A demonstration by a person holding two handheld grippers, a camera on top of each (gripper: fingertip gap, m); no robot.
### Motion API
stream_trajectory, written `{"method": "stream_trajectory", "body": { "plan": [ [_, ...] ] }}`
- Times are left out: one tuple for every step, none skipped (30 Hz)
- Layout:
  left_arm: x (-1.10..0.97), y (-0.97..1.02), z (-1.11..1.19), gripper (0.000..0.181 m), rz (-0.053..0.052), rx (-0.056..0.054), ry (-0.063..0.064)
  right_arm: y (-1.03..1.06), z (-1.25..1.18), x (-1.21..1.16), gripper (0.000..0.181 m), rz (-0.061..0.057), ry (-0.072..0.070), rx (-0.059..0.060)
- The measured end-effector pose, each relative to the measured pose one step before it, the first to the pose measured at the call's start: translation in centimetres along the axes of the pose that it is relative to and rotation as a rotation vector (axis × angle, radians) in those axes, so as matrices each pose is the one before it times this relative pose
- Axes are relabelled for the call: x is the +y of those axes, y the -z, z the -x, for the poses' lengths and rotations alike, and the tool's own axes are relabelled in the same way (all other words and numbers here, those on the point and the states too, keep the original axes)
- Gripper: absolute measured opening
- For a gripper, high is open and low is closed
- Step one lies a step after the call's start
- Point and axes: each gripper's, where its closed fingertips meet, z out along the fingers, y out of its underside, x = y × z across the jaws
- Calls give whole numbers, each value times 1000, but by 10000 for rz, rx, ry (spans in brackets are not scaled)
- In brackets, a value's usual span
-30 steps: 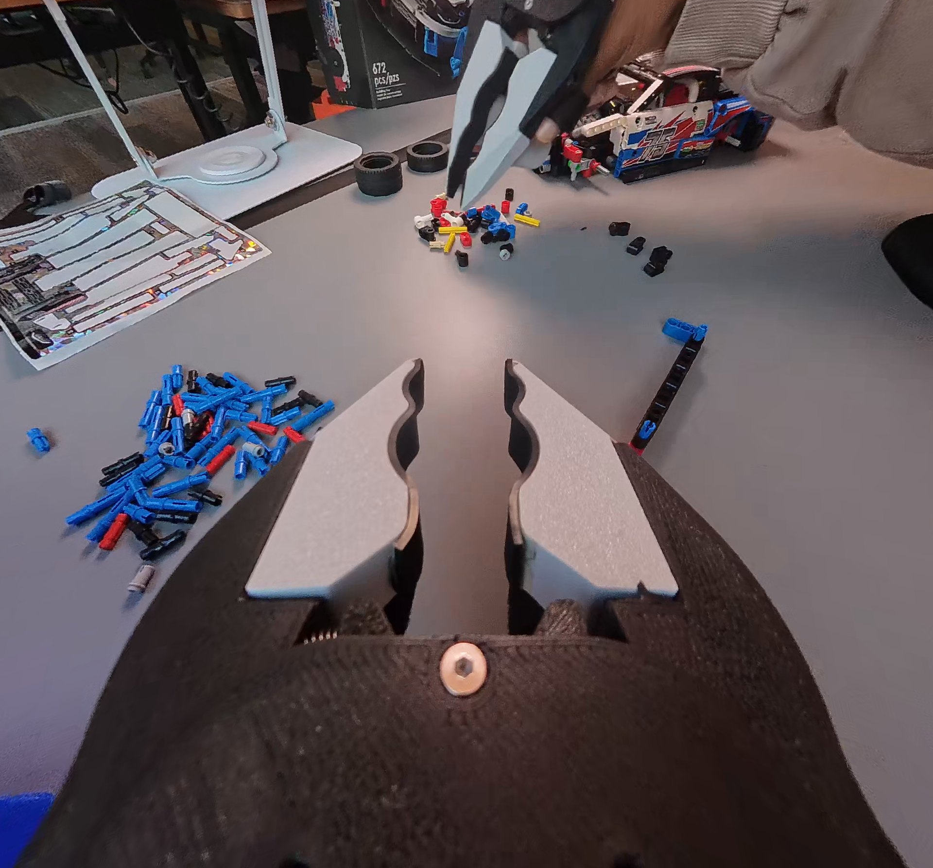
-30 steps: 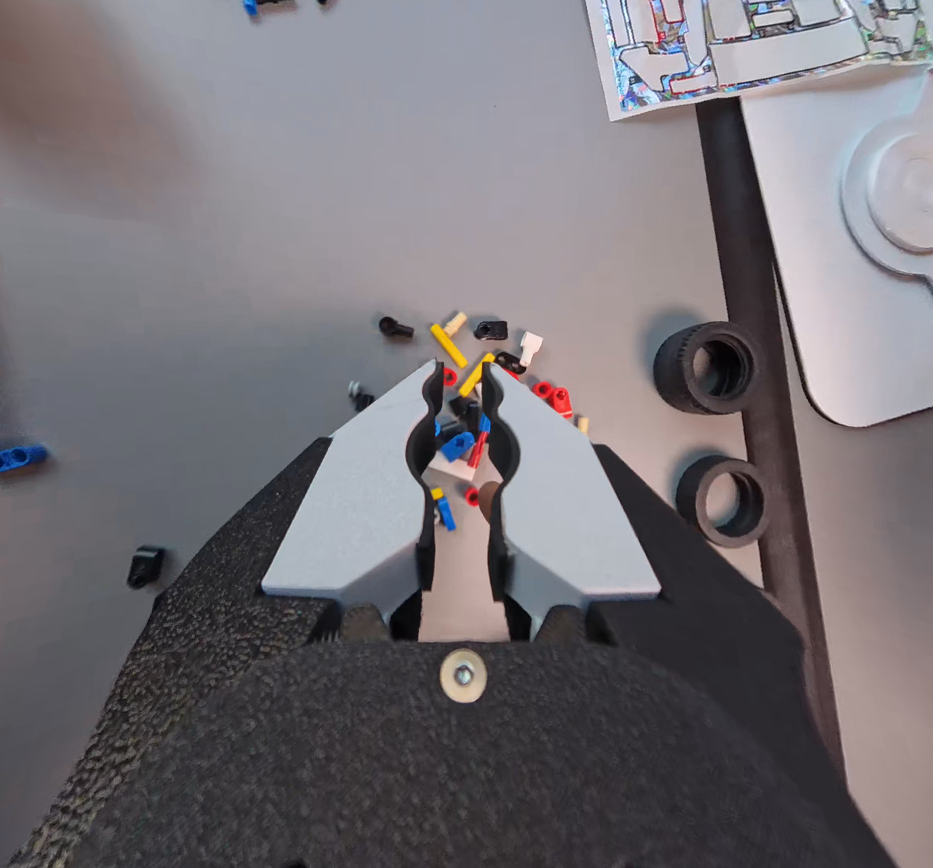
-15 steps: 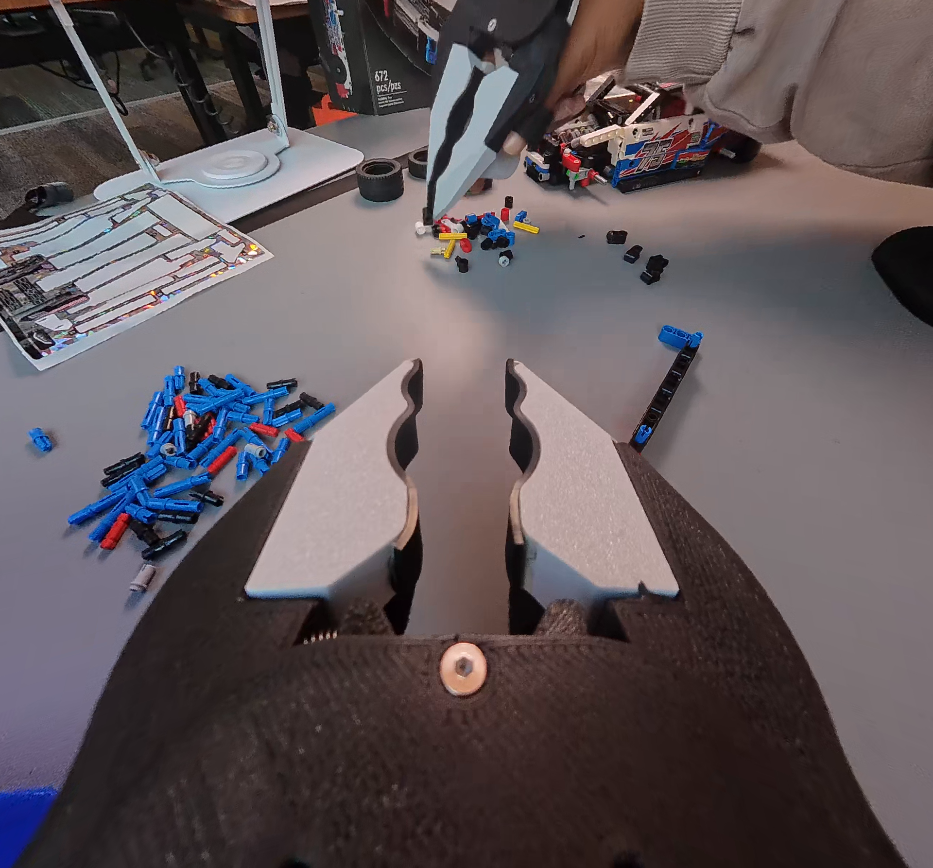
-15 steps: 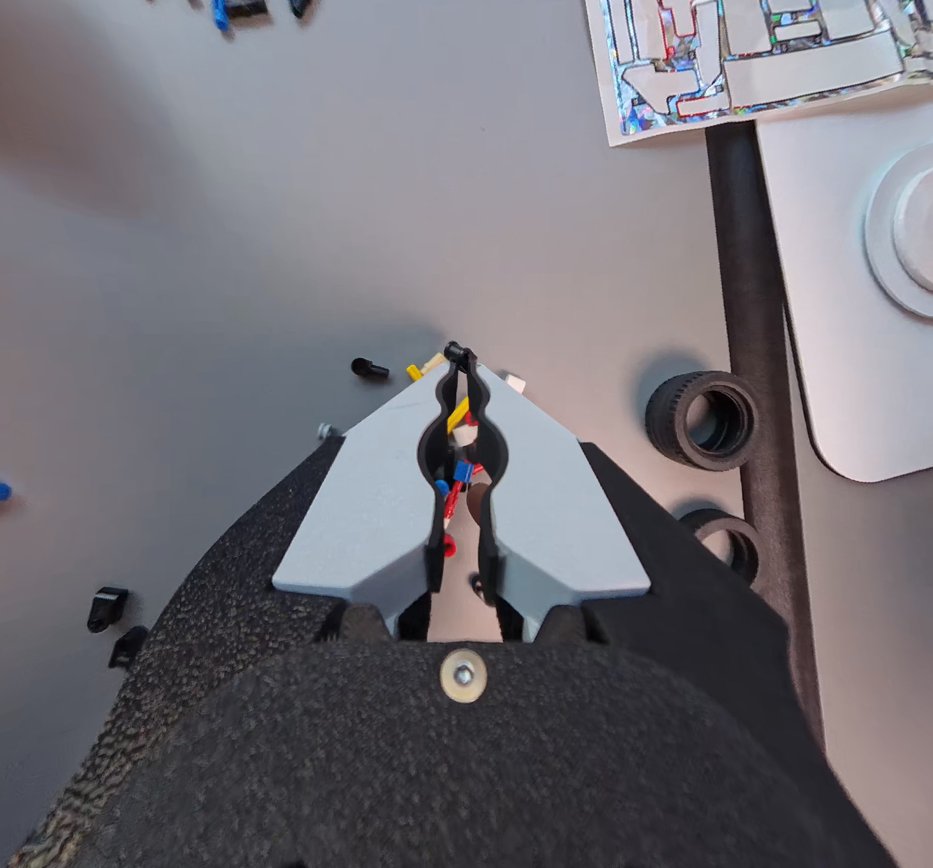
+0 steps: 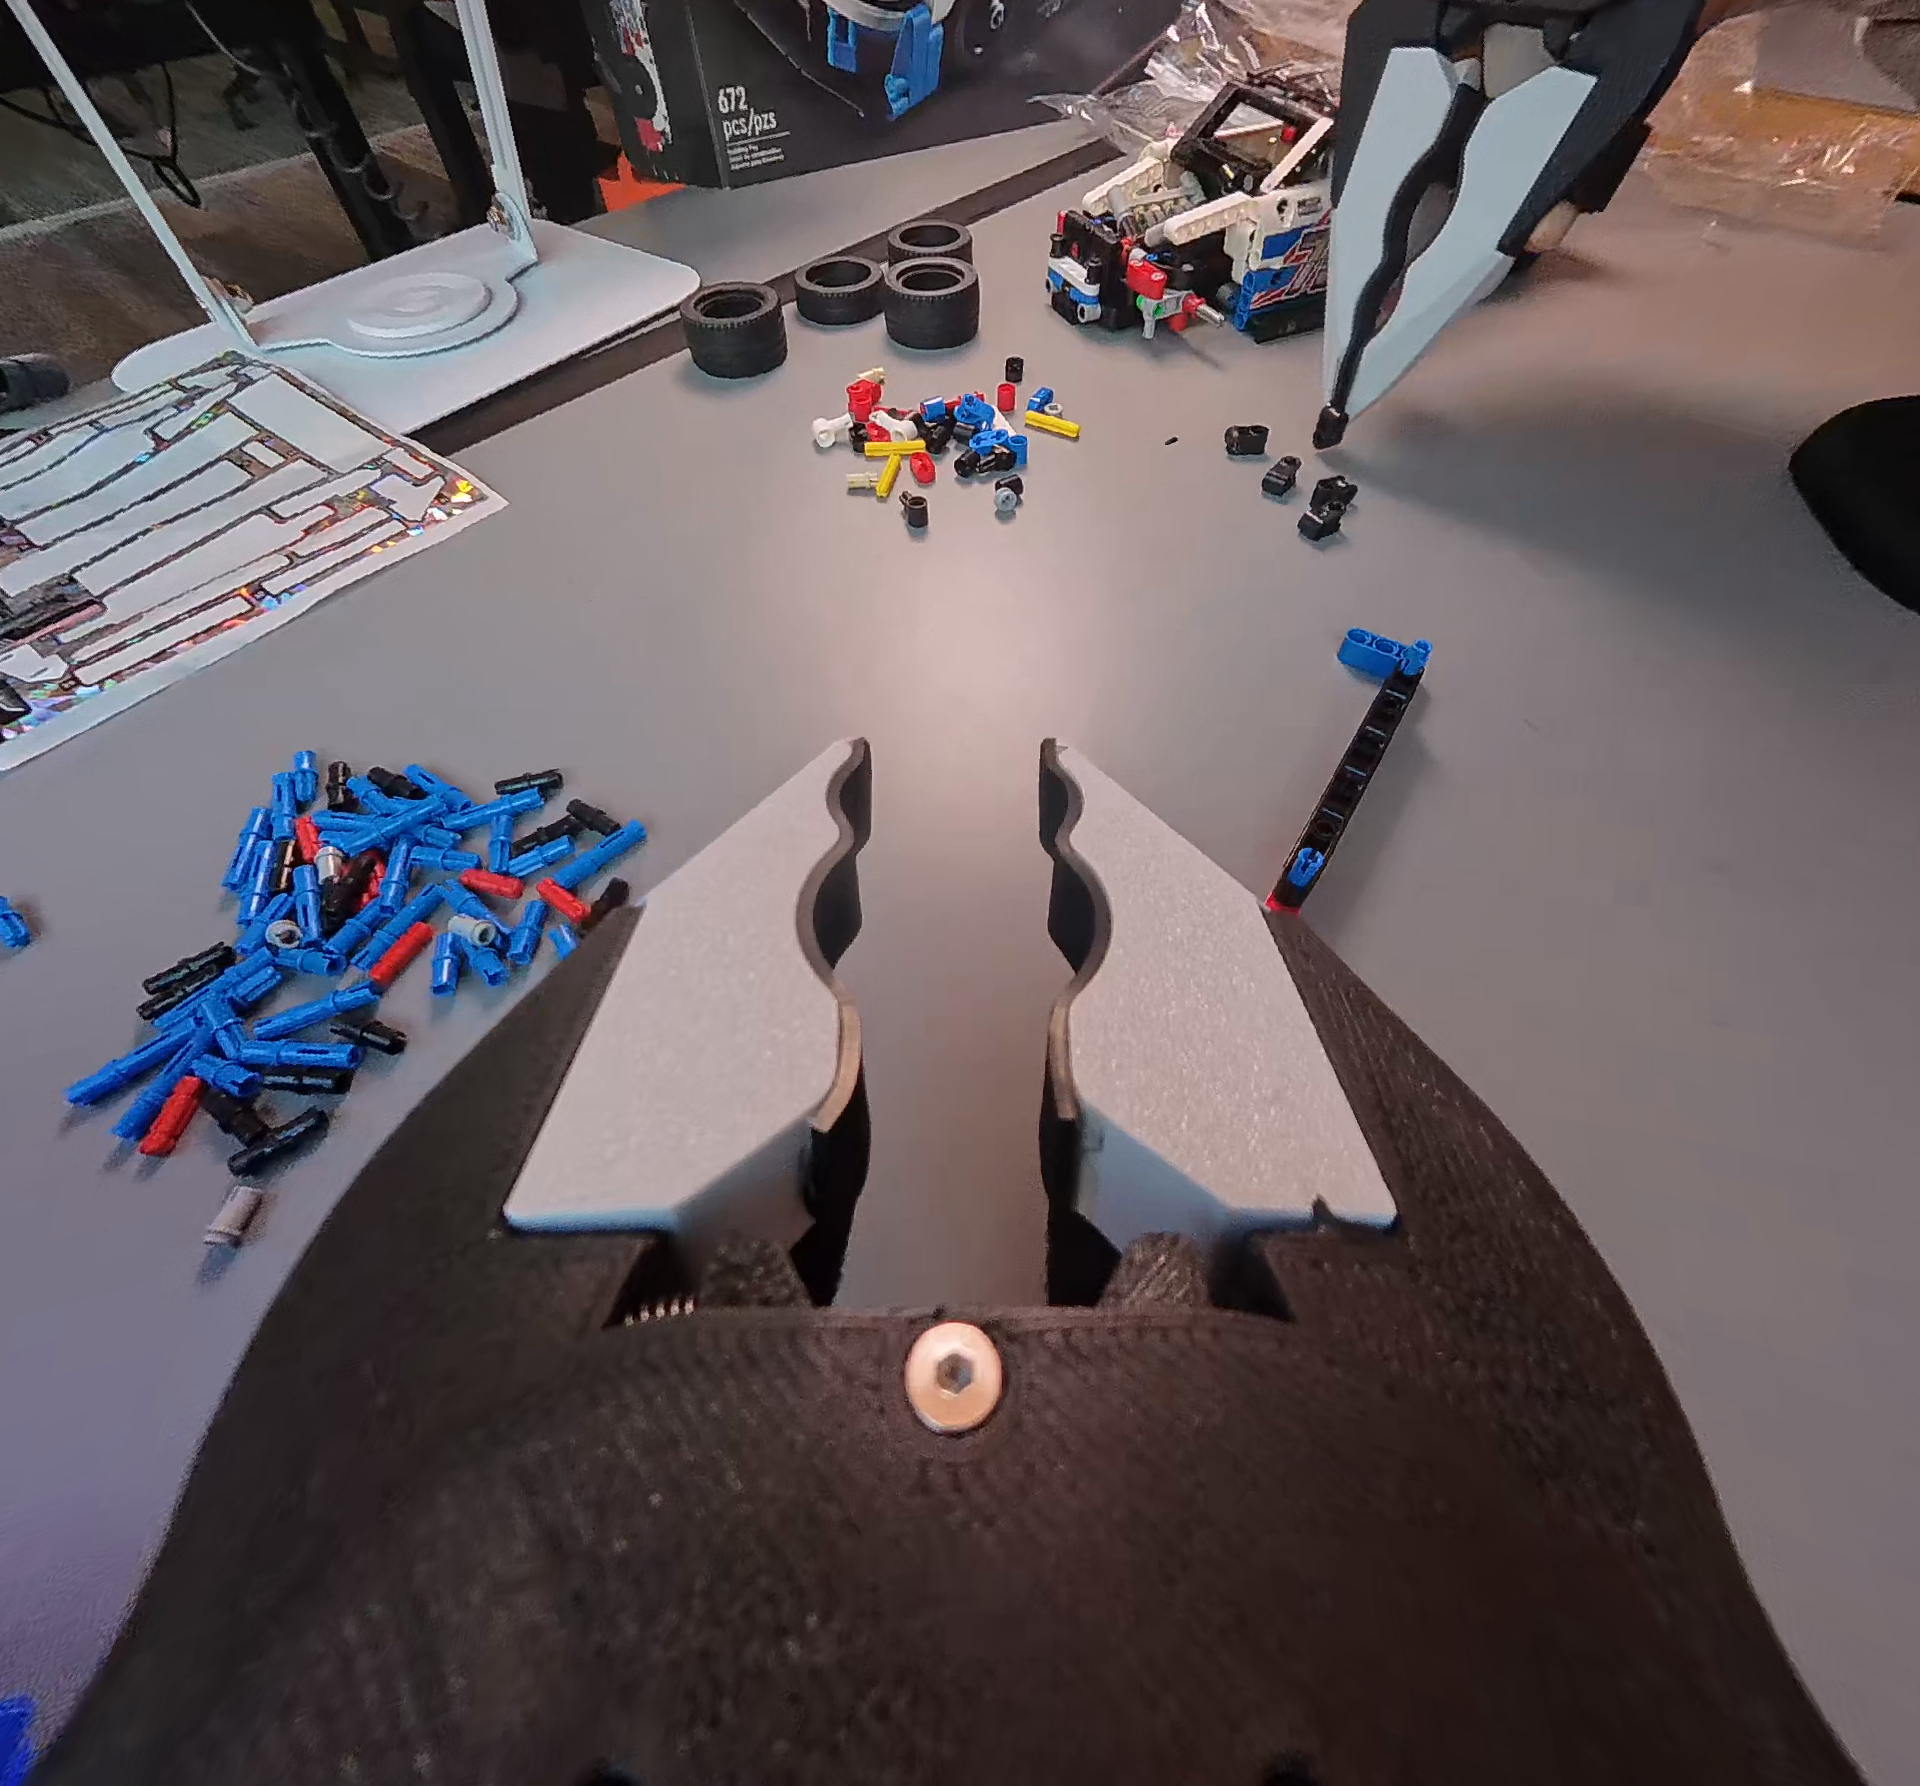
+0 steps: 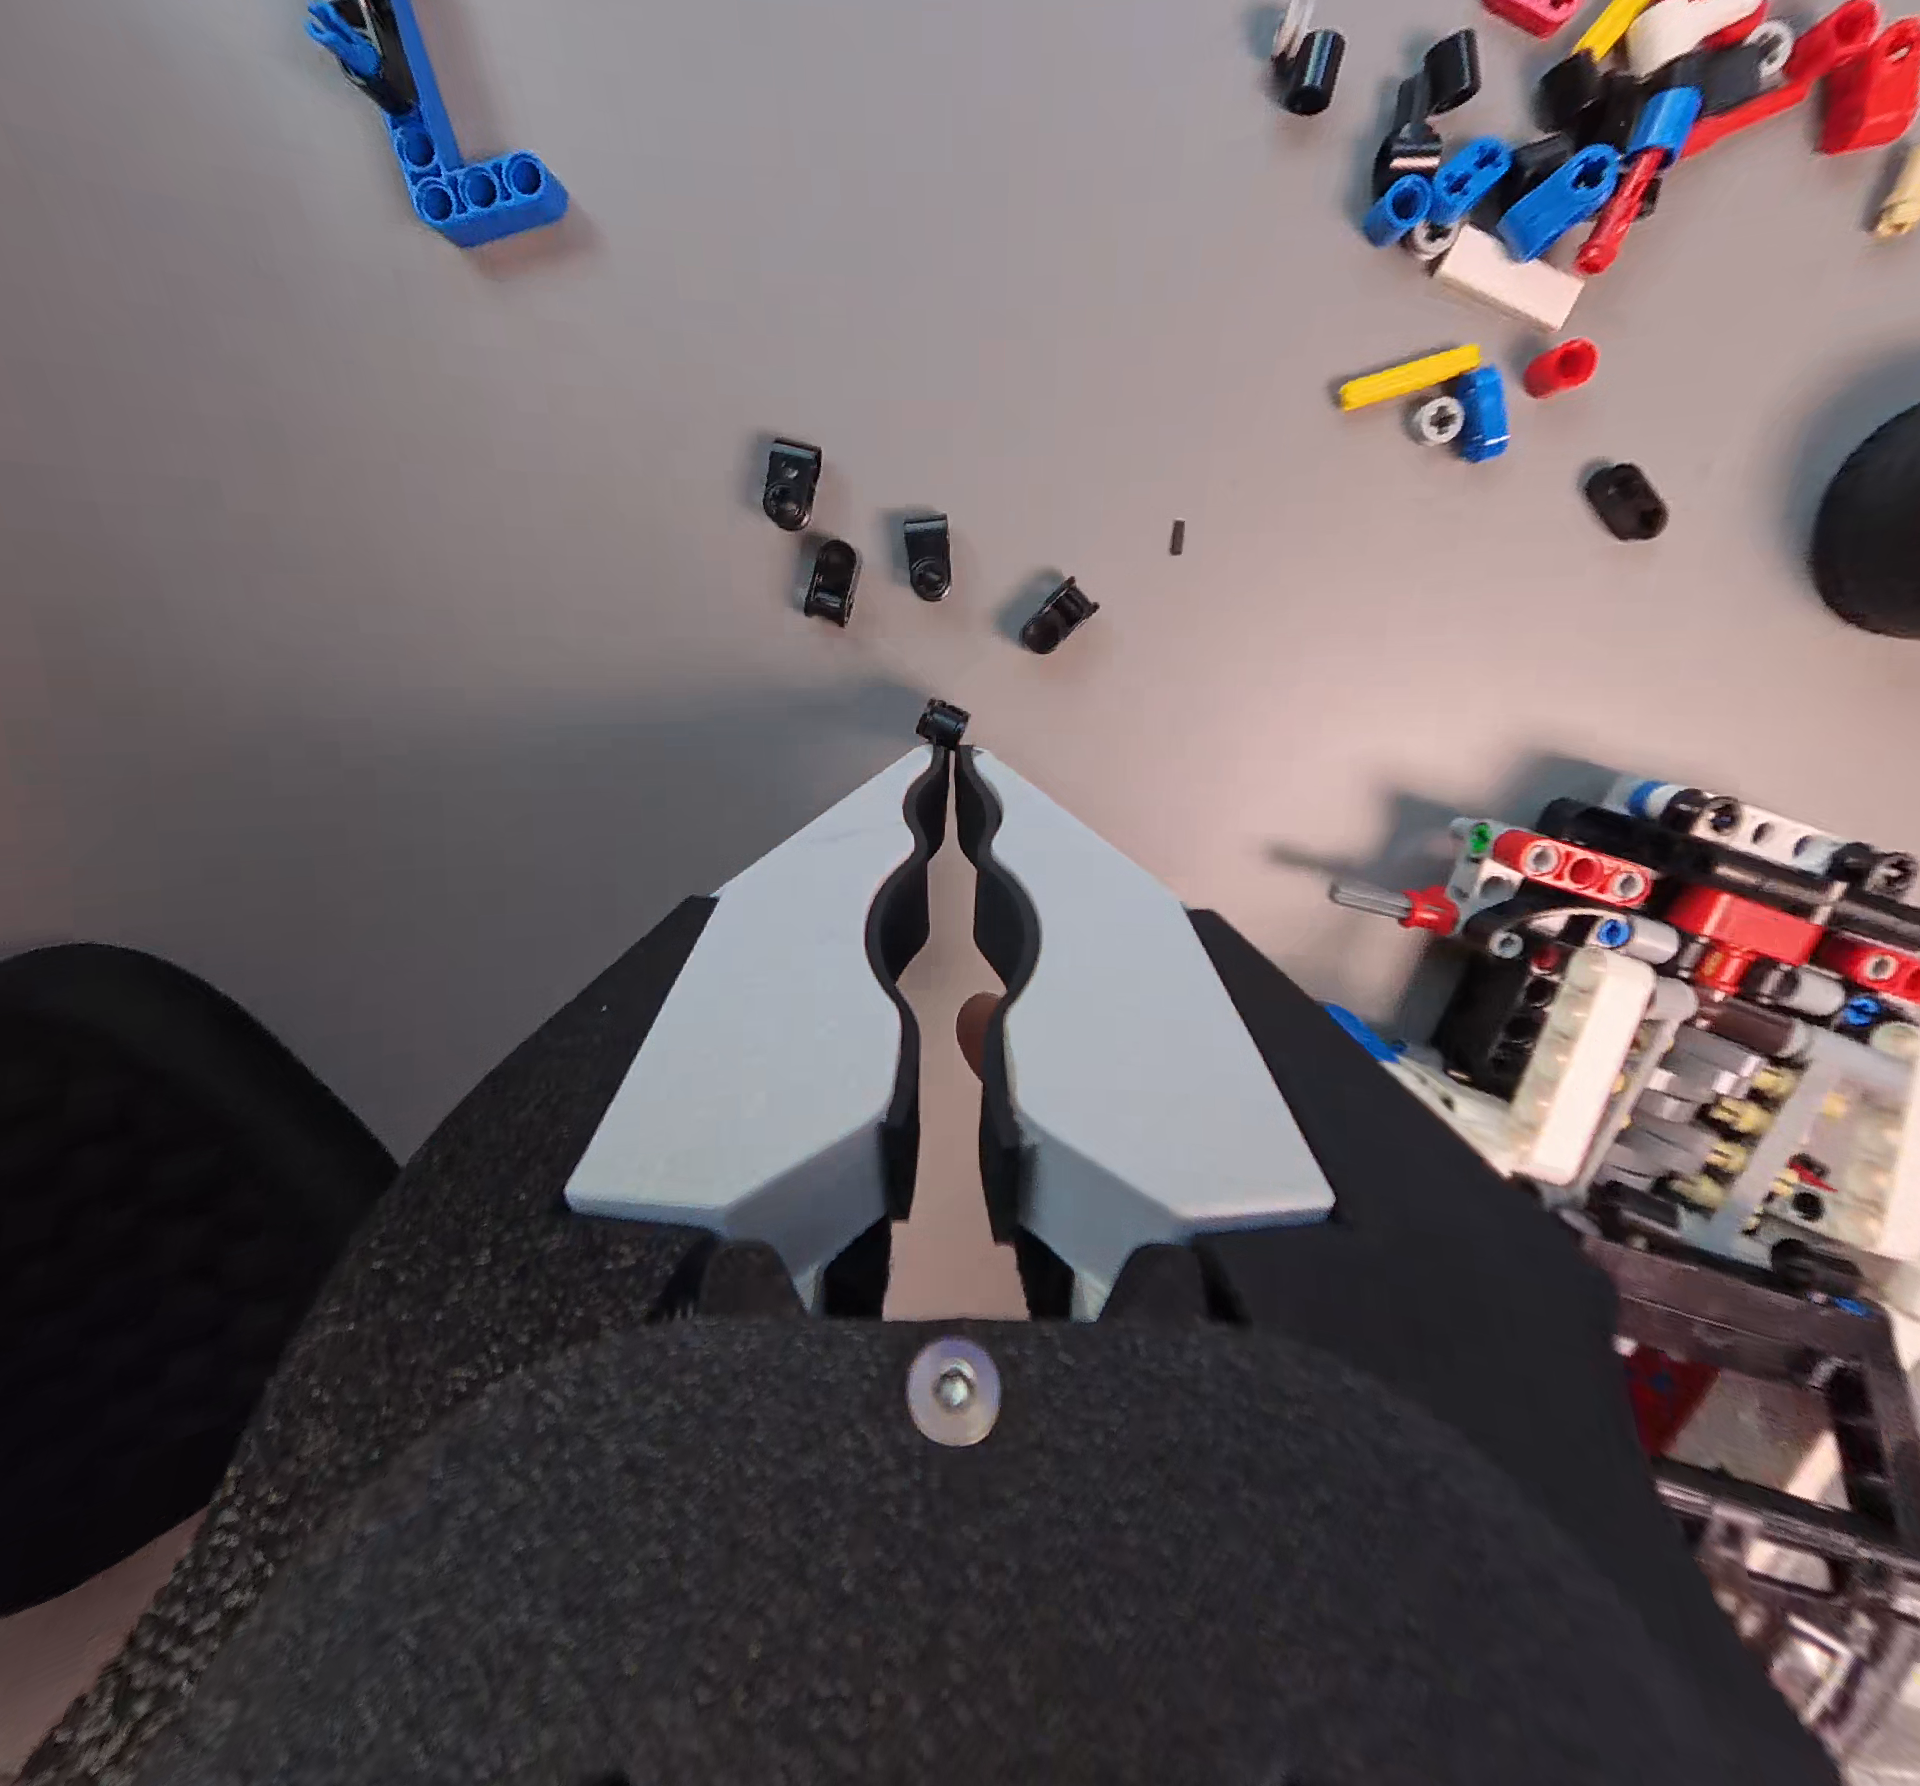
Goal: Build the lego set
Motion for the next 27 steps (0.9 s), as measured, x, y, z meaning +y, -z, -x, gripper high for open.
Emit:
{"method": "stream_trajectory", "body": {
  "plan": [
    [200, -114, -18, 31, 101, 7, 12, -247, 169, 165, 0, -37, -79, -15],
    [129, -79, -12, 32, 66, -4, 12, -174, 10, 25, 0, -61, -30, 62],
    [98, -57, -31, 32, 60, -5, 22, -81, -97, -136, 0, -117, -10, 84],
    [80, -25, -38, 33, 61, -2, 33, -63, -50, -110, 0, -64, -28, 39],
    [82, -16, -65, 33, 71, 4, 47, -100, -128, -84, 0, -25, 14, 96],
    [92, 5, -79, 34, 82, 10, 52, -109, -207, -61, 1, -10, 33, 149],
    [73, 25, -62, 34, 76, -4, 36, -127, -198, -30, 2, 4, 22, 150],
    [24, 46, 3, 35, 44, -37, -3, -92, -167, -84, 3, -52, -11, 138],
    [-28, 40, 31, 35, 8, -56, -39, 24, -63, -189, 4, -153, -48, 76],
    [-48, 43, 51, 35, -1, -49, -39, 165, -135, -346, 7, -273, -113, 138],
    [-46, 27, 41, 35, -3, -25, -11, 328, -132, -455, 10, -359, -160, 146],
    [-58, 30, 12, 35, -16, -3, 13, 477, -255, -602, 13, -471, -197, 245],
    [-78, 28, -6, 35, -23, 1, 16, 587, -364, -812, 16, -624, -224, 351],
    [-104, 36, -13, 35, -30, -4, 6, 646, -242, -975, 18, -757, -270, 305],
    [-129, 45, -13, 35, -46, -9, -4, 650, -163, -1108, 20, -854, -311, 299],
    [-155, 45, -27, 35, -59, -14, -6, 653, -49, -1153, 22, -916, -320, 287],
    [-195, 72, 16, 36, -65, -49, -15, 588, 187, -1066, 23, -874, -331, 182],
    [-266, 135, 157, 37, -82, -127, -57, 477, 260, -955, 24, -836, -409, 158],
    [-378, 284, 321, 38, -117, -199, -102, 325, 350, -757, 24, -764, -477, 118],
    [-554, 450, 519, 38, -179, -244, -79, 199, 312, -503, 25, -652, -514, 139],
    [-739, 688, 782, 38, -235, -291, -23, 110, 257, -170, 25, -483, -457, 171],
    [-873, 938, 1091, 39, -262, -345, 1, 92, 244, 19, 25, -373, -382, 161],
    [-961, 1197, 1465, 38, -241, -429, -21, 117, 264, 139, 22, -275, -260, 133],
    [-994, 1434, 1890, 38, -209, -548, -49, 216, 225, 108, 16, -226, -77, 145],
    [-976, 1582, 2233, 36, -186, -627, -77, 329, 174, -108, 6, -288, 18, 176],
    [-817, 1603, 2534, 35, -87, -675, -132, 395, 85, -293, 0, -363, 6, 194],
    [-537, 1555, 2857, 35, 99, -741, -191, 362, 12, -334, 0, -358, -86, 170]
  ]
}}
